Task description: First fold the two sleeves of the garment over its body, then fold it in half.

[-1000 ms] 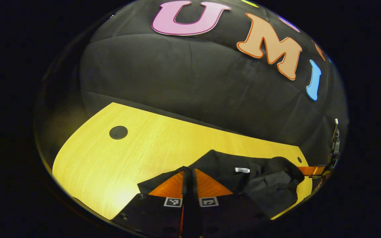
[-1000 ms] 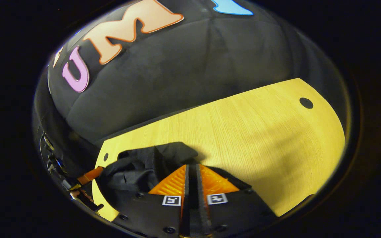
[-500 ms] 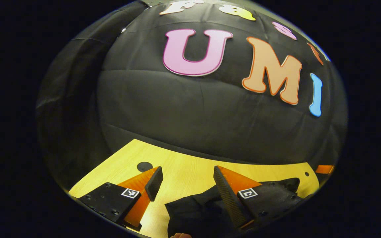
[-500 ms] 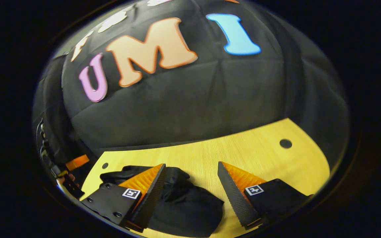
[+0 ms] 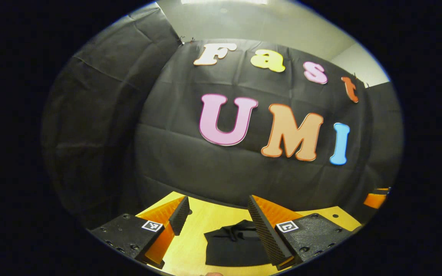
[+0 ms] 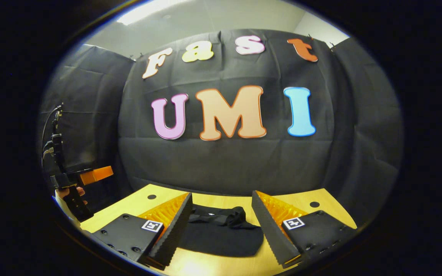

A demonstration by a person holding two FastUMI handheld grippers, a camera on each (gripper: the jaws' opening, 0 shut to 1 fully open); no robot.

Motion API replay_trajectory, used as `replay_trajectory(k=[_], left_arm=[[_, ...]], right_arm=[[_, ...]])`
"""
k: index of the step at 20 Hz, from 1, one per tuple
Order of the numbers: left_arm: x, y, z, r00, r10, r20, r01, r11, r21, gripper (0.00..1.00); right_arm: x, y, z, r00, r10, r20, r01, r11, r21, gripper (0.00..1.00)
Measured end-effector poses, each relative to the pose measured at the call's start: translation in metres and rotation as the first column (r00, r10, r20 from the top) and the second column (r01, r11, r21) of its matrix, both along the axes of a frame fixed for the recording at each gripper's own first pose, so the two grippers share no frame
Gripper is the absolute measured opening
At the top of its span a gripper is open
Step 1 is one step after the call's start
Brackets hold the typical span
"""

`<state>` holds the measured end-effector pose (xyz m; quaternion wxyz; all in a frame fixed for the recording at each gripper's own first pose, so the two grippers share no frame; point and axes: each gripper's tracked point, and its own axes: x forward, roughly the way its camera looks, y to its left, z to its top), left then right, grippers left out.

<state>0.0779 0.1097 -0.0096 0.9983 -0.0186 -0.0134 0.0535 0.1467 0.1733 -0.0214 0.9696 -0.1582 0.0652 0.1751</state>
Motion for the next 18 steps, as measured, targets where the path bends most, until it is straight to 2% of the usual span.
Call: replay_trajectory(k=[3,4,5,9,11,12,13,16,17,18], left_arm=[[-0.051,-0.01,-0.013,0.999,-0.004,-0.041,0.006,0.998,0.064,0.89],[-0.066,-0.018,-0.021,0.998,-0.016,-0.064,0.02,0.998,0.063,0.89],[-0.079,-0.023,-0.029,0.996,-0.031,-0.085,0.037,0.997,0.07,0.92],[-0.109,-0.032,-0.054,0.987,-0.06,-0.146,0.076,0.991,0.108,0.9],[-0.112,-0.042,-0.056,0.983,-0.087,-0.162,0.104,0.99,0.1,0.89],[-0.113,-0.045,-0.055,0.982,-0.095,-0.161,0.112,0.989,0.099,0.89],[-0.114,-0.048,-0.052,0.983,-0.102,-0.154,0.118,0.988,0.098,0.92],[-0.117,-0.051,-0.051,0.981,-0.119,-0.153,0.137,0.984,0.111,0.89],[-0.119,-0.051,-0.05,0.98,-0.121,-0.156,0.14,0.983,0.116,0.89],[-0.119,-0.05,-0.048,0.98,-0.123,-0.155,0.142,0.983,0.119,0.89]], right_arm=[[-0.048,-0.013,-0.016,0.999,-0.048,-0.005,0.048,0.999,-0.008,1.0],[-0.065,-0.016,-0.025,0.998,-0.052,-0.02,0.052,0.999,0.002,0.94],[-0.081,-0.017,-0.033,0.998,-0.057,-0.035,0.057,0.998,0.012,0.97],[-0.134,-0.035,-0.067,0.994,-0.084,-0.065,0.085,0.996,0.025,0.97],[-0.143,-0.035,-0.074,0.993,-0.088,-0.084,0.09,0.995,0.03,0.97],[-0.145,-0.035,-0.075,0.992,-0.087,-0.094,0.091,0.995,0.04,0.94],[-0.147,-0.033,-0.074,0.992,-0.085,-0.095,0.091,0.995,0.05,0.97],[-0.15,-0.03,-0.069,0.993,-0.081,-0.085,0.087,0.994,0.072,0.97],[-0.152,-0.028,-0.069,0.993,-0.078,-0.083,0.084,0.994,0.074,0.93],[-0.153,-0.027,-0.07,0.994,-0.077,-0.083,0.083,0.994,0.075,0.98]])
